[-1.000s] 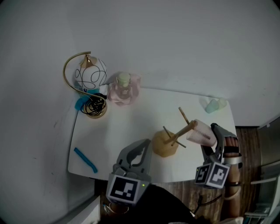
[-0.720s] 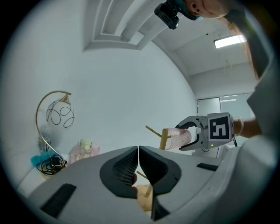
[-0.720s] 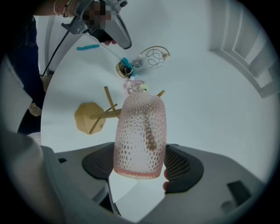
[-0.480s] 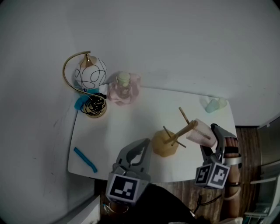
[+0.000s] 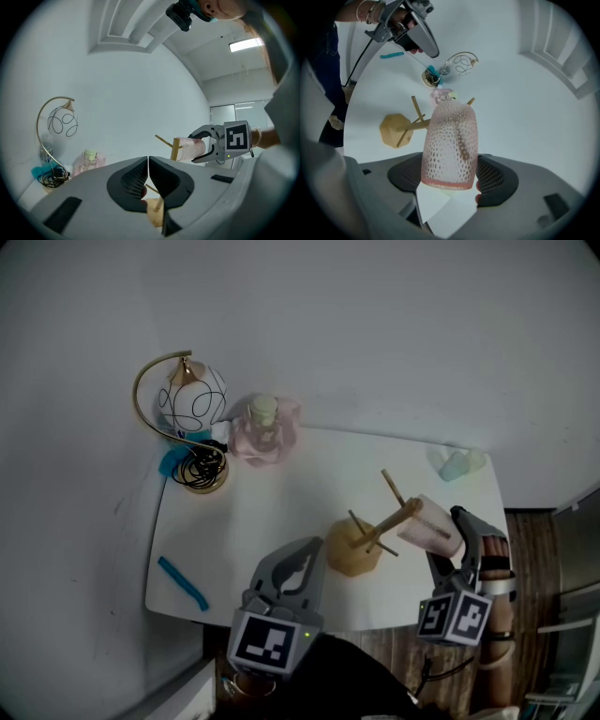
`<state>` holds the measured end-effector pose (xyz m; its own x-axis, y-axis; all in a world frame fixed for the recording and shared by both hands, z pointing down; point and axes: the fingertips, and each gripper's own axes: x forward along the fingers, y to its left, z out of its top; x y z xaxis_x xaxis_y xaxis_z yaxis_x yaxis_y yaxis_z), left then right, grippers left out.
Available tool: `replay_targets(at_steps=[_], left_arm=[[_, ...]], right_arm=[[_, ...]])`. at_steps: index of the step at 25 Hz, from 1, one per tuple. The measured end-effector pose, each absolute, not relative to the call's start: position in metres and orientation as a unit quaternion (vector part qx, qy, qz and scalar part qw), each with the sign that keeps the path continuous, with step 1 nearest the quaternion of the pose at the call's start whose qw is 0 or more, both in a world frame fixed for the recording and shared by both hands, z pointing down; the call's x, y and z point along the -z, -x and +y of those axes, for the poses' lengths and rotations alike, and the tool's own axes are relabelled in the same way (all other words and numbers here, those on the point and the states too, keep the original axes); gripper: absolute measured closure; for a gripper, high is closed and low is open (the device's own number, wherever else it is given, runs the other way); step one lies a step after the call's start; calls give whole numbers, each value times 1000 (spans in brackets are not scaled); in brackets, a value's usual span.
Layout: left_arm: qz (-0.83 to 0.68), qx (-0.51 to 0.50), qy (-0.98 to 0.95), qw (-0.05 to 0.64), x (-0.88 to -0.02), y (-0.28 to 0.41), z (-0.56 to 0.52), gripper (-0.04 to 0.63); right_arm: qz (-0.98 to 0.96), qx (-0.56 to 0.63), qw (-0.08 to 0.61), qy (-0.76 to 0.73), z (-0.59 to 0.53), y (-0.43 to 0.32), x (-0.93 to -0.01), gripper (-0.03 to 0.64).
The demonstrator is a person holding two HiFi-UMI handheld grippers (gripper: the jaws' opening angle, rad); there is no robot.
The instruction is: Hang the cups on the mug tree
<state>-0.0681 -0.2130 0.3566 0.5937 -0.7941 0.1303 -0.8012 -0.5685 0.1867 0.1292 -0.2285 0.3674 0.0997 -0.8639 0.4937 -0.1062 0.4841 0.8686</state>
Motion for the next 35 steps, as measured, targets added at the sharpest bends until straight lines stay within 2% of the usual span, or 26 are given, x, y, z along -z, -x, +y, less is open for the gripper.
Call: replay_targets(at_steps=[35], left_arm=[[-445,-22,-889,109,-358,60,-208,588]], right_arm=[[-612,276,609,-422,-222,-138,-380,261]])
